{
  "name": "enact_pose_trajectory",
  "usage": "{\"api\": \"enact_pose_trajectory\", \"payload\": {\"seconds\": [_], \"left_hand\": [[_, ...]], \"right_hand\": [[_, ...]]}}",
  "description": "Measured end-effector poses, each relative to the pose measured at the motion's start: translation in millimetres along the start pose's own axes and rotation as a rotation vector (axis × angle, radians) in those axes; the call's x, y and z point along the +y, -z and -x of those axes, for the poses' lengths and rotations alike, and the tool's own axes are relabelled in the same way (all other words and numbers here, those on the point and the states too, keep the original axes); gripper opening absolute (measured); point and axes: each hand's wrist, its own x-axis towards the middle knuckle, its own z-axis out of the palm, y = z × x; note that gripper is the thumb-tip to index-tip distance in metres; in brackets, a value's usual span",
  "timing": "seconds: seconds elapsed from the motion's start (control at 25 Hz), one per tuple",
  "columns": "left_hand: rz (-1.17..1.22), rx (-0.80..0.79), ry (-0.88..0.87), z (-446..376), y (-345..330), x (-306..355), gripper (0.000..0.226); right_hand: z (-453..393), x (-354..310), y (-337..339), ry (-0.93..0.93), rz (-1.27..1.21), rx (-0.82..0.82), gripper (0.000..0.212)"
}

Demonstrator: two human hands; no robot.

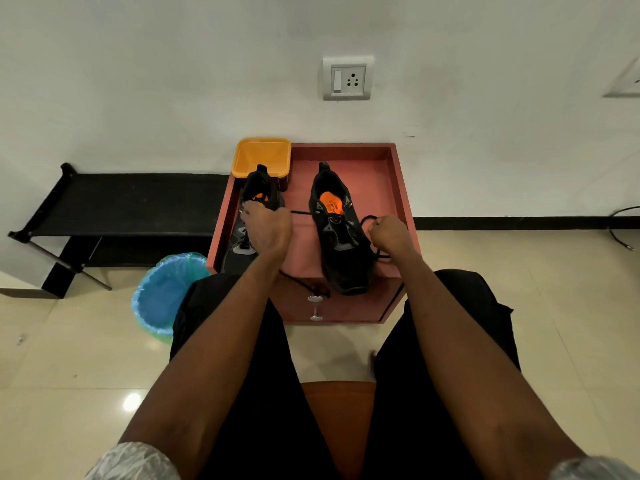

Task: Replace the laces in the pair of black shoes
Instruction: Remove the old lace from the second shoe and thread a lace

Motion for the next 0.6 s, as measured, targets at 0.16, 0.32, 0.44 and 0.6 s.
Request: {"api": "enact_pose_trajectory", "payload": {"seconds": [0.16, 0.32, 0.44, 0.6], "left_hand": [[-0.354, -0.154, -0.771, 10.7, -16.9, -6.2, 0.05], [-0.631, -0.622, -0.956, 16.2, -44.2, -17.1, 0.057], [-0.753, -0.591, -1.061, 19.3, -50.6, -18.1, 0.03], [-0.609, -0.585, -0.954, 19.7, -41.9, -11.4, 0.013]], "right_hand": [[3.7, -1.0, -3.3, -0.102, -0.284, -0.071, 0.011], [-4.7, -2.5, -8.2, -0.189, -0.304, -0.152, 0.021], [-8.7, -2.3, -15.4, 0.007, -0.168, -0.053, 0.022], [-10.3, -7.7, -26.3, 0.105, -0.02, -0.079, 0.031]]}}
